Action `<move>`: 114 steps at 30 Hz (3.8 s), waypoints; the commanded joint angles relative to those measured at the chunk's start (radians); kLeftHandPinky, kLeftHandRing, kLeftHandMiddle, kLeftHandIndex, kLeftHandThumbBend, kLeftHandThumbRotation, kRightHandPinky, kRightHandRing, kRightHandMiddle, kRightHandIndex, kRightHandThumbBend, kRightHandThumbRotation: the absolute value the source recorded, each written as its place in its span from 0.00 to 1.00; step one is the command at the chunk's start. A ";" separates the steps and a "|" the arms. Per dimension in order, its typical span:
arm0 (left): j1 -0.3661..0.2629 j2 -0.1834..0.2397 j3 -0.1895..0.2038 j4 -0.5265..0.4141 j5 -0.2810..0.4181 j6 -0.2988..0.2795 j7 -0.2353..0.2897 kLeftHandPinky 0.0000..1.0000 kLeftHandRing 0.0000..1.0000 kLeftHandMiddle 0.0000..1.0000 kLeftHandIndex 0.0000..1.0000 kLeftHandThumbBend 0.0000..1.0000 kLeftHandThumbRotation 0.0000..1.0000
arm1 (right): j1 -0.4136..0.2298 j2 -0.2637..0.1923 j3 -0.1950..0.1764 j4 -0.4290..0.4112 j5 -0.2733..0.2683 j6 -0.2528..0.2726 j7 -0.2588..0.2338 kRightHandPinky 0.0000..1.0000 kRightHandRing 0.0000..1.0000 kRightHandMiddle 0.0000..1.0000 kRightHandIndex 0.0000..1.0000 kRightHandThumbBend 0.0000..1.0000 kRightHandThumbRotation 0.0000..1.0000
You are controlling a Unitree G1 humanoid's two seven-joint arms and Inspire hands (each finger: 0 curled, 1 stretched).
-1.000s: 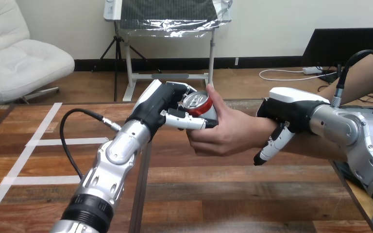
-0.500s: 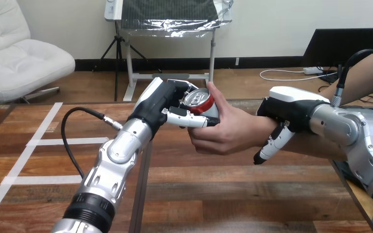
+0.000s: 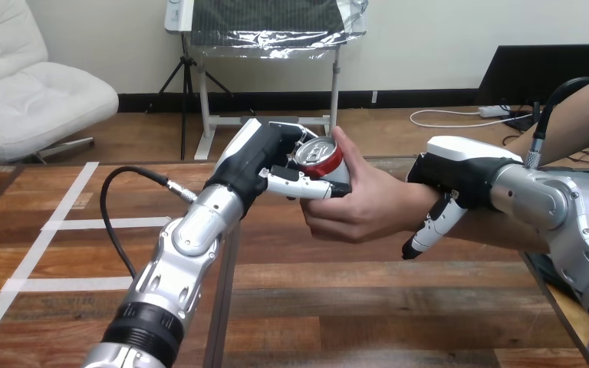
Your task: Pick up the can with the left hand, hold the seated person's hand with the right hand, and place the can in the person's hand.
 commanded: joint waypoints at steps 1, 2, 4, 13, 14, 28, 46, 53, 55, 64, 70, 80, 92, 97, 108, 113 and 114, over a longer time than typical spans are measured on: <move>-0.116 -0.046 -0.019 -0.031 -0.001 -0.043 -0.006 0.26 0.32 0.39 0.43 0.65 0.00 | -0.042 0.049 -0.014 -0.040 0.042 -0.009 -0.010 0.25 0.30 0.35 0.34 0.83 0.17; -0.115 -0.046 -0.019 -0.033 -0.001 -0.043 -0.006 0.26 0.32 0.39 0.43 0.65 0.00 | -0.041 0.049 -0.014 -0.040 0.042 -0.008 -0.009 0.25 0.30 0.35 0.35 0.83 0.17; -0.114 -0.045 -0.019 -0.035 0.000 -0.041 -0.006 0.26 0.32 0.39 0.43 0.65 0.00 | -0.041 0.048 -0.014 -0.040 0.042 -0.005 -0.006 0.25 0.30 0.35 0.35 0.83 0.17; -0.106 -0.033 -0.030 -0.055 0.013 0.001 -0.020 0.33 0.41 0.46 0.49 0.66 0.00 | -0.033 0.043 -0.020 -0.047 0.049 -0.004 -0.002 0.28 0.35 0.41 0.40 0.83 0.17; -0.106 -0.030 -0.032 -0.052 0.016 -0.001 -0.025 0.33 0.41 0.46 0.49 0.66 0.00 | -0.032 0.043 -0.021 -0.048 0.052 -0.003 -0.001 0.28 0.35 0.41 0.40 0.83 0.17; -0.070 -0.025 -0.015 -0.064 0.008 -0.010 -0.037 0.66 0.73 0.75 0.75 0.68 0.52 | -0.013 0.016 -0.018 -0.082 0.059 -0.023 0.020 0.39 0.46 0.54 0.57 0.84 0.33; -0.013 -0.003 -0.008 -0.082 0.015 -0.023 -0.028 0.75 0.83 0.84 0.82 0.66 0.77 | 0.055 -0.027 -0.040 -0.148 0.095 -0.064 -0.003 0.56 0.65 0.71 0.74 0.89 0.62; 0.006 0.004 -0.007 -0.094 0.017 -0.035 -0.028 0.78 0.85 0.85 0.82 0.68 0.76 | 0.080 -0.029 -0.064 -0.151 0.126 -0.079 -0.013 0.59 0.70 0.75 0.78 0.93 0.66; 0.011 0.006 -0.006 -0.091 0.016 -0.046 -0.028 0.78 0.84 0.85 0.82 0.68 0.75 | 0.084 -0.033 -0.065 -0.155 0.132 -0.078 -0.003 0.60 0.72 0.77 0.79 0.94 0.67; 0.034 0.014 0.003 -0.089 0.012 -0.063 -0.026 0.78 0.84 0.84 0.82 0.71 0.72 | 0.102 -0.041 -0.074 -0.184 0.153 -0.036 0.037 0.71 0.84 0.85 0.86 0.99 0.73; 0.050 0.019 0.006 -0.099 0.011 -0.063 -0.029 0.79 0.84 0.85 0.81 0.70 0.72 | 0.120 -0.044 -0.086 -0.212 0.167 -0.024 0.050 0.77 0.89 0.89 0.89 1.00 0.74; 0.086 0.029 0.009 -0.126 0.012 -0.064 -0.027 0.80 0.85 0.85 0.82 0.68 0.75 | 0.155 -0.045 -0.112 -0.258 0.186 -0.019 0.040 0.78 0.90 0.91 0.92 1.00 0.75; 0.154 0.035 0.012 -0.200 0.015 -0.051 -0.011 0.83 0.85 0.84 0.81 0.70 0.86 | 0.206 -0.032 -0.155 -0.321 0.210 0.004 0.009 0.75 0.90 0.92 0.94 1.00 0.73; 0.189 0.026 0.028 -0.228 -0.008 -0.063 0.000 0.84 0.85 0.83 0.81 0.77 0.90 | 0.237 -0.016 -0.182 -0.349 0.224 0.004 -0.040 0.73 0.88 0.90 0.93 1.00 0.70; 0.262 0.028 0.042 -0.287 -0.035 -0.103 0.019 0.85 0.86 0.86 0.84 0.79 0.96 | 0.276 0.017 -0.234 -0.345 0.308 -0.008 -0.094 0.67 0.86 0.90 0.94 1.00 0.71; 0.298 0.031 0.045 -0.330 -0.040 -0.098 0.023 0.86 0.88 0.88 0.86 0.78 0.97 | 0.284 0.025 -0.246 -0.332 0.338 -0.009 -0.107 0.65 0.87 0.92 0.96 1.00 0.72; 0.307 0.031 0.047 -0.343 -0.041 -0.095 0.024 0.86 0.89 0.89 0.87 0.79 0.98 | 0.286 0.026 -0.247 -0.326 0.342 -0.012 -0.111 0.66 0.88 0.92 0.96 0.99 0.73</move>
